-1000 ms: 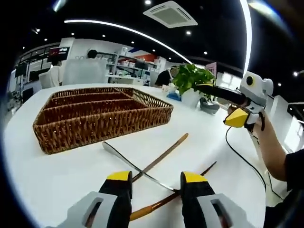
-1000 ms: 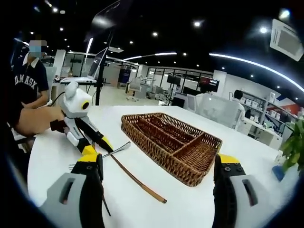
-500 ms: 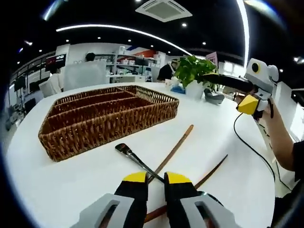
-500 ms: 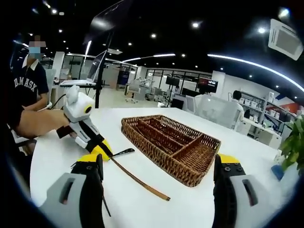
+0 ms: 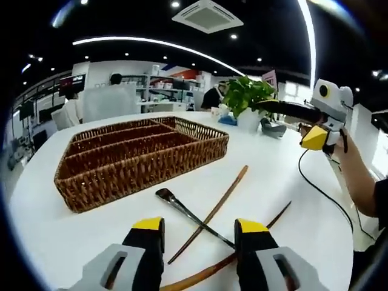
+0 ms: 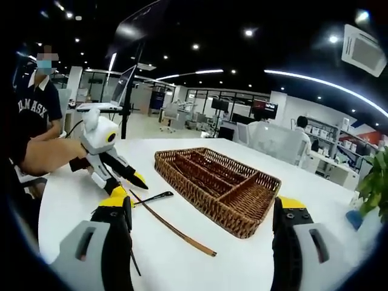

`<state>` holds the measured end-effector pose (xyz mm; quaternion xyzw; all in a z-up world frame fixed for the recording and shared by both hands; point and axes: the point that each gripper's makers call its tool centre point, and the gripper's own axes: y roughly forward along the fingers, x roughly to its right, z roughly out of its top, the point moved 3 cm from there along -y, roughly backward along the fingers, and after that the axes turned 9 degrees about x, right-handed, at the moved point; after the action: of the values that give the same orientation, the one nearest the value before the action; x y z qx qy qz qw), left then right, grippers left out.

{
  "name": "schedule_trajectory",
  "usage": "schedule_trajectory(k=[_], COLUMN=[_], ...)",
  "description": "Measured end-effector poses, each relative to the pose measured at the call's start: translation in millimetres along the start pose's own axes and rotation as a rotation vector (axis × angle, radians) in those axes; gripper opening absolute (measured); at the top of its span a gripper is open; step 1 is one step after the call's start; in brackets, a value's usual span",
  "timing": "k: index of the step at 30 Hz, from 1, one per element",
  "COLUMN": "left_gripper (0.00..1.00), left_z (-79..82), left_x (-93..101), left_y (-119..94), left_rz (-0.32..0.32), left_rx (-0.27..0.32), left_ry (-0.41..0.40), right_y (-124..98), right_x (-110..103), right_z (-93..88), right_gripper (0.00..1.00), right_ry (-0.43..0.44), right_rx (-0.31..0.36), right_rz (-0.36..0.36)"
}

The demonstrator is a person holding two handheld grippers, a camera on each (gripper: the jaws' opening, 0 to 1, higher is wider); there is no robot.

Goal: Arrange the knives, forks, and spoons in their matching storage slots by inserting each utensil handle-first until every utensil is classified and aligned in the correct compartment

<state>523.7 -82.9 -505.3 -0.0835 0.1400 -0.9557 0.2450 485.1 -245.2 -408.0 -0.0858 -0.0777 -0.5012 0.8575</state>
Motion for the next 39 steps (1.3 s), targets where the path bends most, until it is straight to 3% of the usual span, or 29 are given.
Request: schedule_trajectory(k=[3,5,9,12,15,16,17,20,22,24,26,27,28,32,36,37,39], left_gripper=[0.46,0.39,0.24,0.20,0.12,0.09,0.09,0.08,0.07,0.06,0.02,0.02,0.02,0.02,0.01,0.01,0.01], left_z=[-4.2,-9.6,-8.6,-7.1,-7.2,-7.1,-6.4,-5.2,-4.6,-4.0,-3.1,-1.2,-5.9,-4.0,5.7,9.8,14.0], left_x=[5.7,6.0,1.6,3.4,0.8,0.8,0.8,-0.3,-1.7,-2.3,-1.2,1.5,0.7,2.5,2.4,2.8,1.6], left_y=[5.7,8.9,13.1,11.4,10.8,11.0,10.7,9.5,9.1,8.4,8.5,12.6,10.8,6.9,-2.8,-6.1,-10.3], left_rz=[-0.013,-0.015,0.012,0.004,0.010,0.021,0.021,0.023,0.026,0.024,0.015,-0.014,0.008,-0.019,-0.049,-0.080,-0.101], left_rx=[-0.016,-0.038,-0.028,-0.032,-0.029,-0.020,-0.021,-0.008,0.003,0.002,0.001,0.018,-0.010,-0.024,-0.011,0.002,0.012], left_ry=[0.026,0.035,0.038,0.038,0.043,0.062,0.047,0.041,0.017,0.018,0.022,0.075,0.041,0.088,0.122,0.162,0.154], right_y=[2.0,4.0,8.8,11.8,15.7,16.9,15.9,13.4,12.0,9.6,9.0,8.5,8.5,9.7,11.4,11.9,12.4], right_x=[-2.8,-6.6,-9.4,-3.5,7.6,11.3,14.0,18.8,18.7,17.4,16.1,15.9,15.8,11.5,4.9,3.2,3.1], right_z=[-8.9,-16.6,-28.7,-29.6,-26.6,-23.9,-27.4,-41.8,-49.0,-46.8,-46.3,-45.7,-43.8,-42.7,-46.2,-46.4,-46.3], right_gripper=[0.99,0.99,1.00,1.00,1.00,1.00,1.00,1.00,1.00,1.00,1.00,1.00,1.00,1.00,1.00,1.00,1.00], right_ry=[0.031,0.050,0.089,0.094,0.118,0.108,0.105,0.212,0.236,0.171,0.174,0.177,0.177,0.171,0.149,0.144,0.148], right_rx=[0.006,0.007,0.026,0.036,0.078,0.127,0.131,0.163,0.135,0.133,0.128,0.128,0.134,0.134,0.115,0.113,0.115], right_rz=[-0.001,0.009,0.029,0.019,0.004,-0.001,-0.006,-0.002,-0.001,-0.011,-0.010,-0.010,-0.009,-0.002,0.018,0.023,0.029])
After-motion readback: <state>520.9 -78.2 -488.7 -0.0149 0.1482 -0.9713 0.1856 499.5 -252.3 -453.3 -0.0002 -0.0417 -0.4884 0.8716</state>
